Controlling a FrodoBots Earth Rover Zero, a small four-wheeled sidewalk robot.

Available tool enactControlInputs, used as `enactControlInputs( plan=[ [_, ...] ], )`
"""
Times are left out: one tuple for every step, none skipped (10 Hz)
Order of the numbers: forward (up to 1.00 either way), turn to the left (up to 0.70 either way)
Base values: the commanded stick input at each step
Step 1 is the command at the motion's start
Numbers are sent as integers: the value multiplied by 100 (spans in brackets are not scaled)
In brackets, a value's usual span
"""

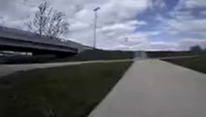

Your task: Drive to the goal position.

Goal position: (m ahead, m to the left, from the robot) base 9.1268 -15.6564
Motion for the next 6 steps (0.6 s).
enactControlInputs(
  plan=[
    [99, 0],
    [99, 0],
    [99, 3],
    [100, -38],
    [100, -39],
    [100, -40]
  ],
)
